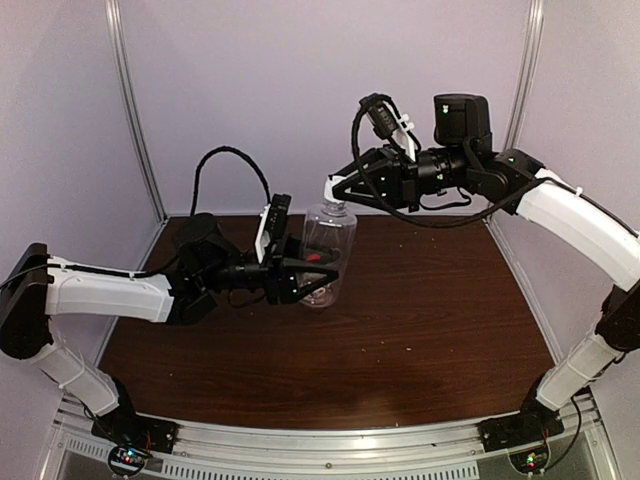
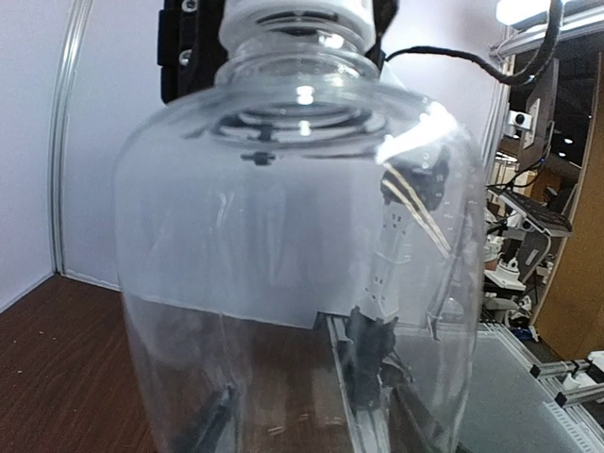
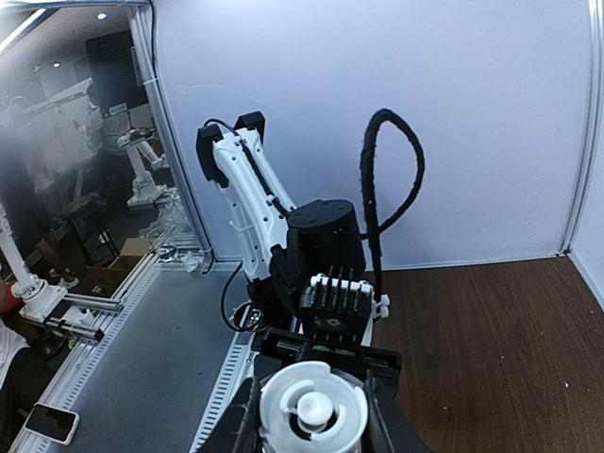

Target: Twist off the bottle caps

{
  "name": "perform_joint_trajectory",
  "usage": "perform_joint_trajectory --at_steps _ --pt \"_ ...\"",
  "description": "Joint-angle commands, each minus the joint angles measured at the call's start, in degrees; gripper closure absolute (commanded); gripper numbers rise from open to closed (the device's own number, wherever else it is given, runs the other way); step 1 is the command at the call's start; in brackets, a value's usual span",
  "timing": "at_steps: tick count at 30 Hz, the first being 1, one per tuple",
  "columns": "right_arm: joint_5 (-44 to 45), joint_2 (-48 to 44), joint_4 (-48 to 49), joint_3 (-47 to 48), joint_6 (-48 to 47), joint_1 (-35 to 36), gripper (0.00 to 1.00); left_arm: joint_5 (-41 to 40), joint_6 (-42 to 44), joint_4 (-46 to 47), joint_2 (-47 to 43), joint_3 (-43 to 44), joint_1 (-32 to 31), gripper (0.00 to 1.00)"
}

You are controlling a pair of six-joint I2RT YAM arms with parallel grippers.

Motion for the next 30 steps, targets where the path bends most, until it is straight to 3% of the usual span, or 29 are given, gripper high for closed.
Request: perform_joint_trajectory --at_steps 1,24,30 --pt "-10.8 2.1 1.1 0.7 -1.9 -1.0 0.8 3.5 -2.8 8.8 -2.9 -0.5 -0.1 0.56" --pt "-4.6 -0.7 3.5 -2.0 3.0 -1.0 0.36 -0.4 -1.0 5.9 -1.9 0.4 0.0 0.56" --pt "3.4 -3.7 4.6 -4.0 7.2 -0.9 0.14 -4.7 1.6 0.9 -2.2 1.4 0.0 0.57"
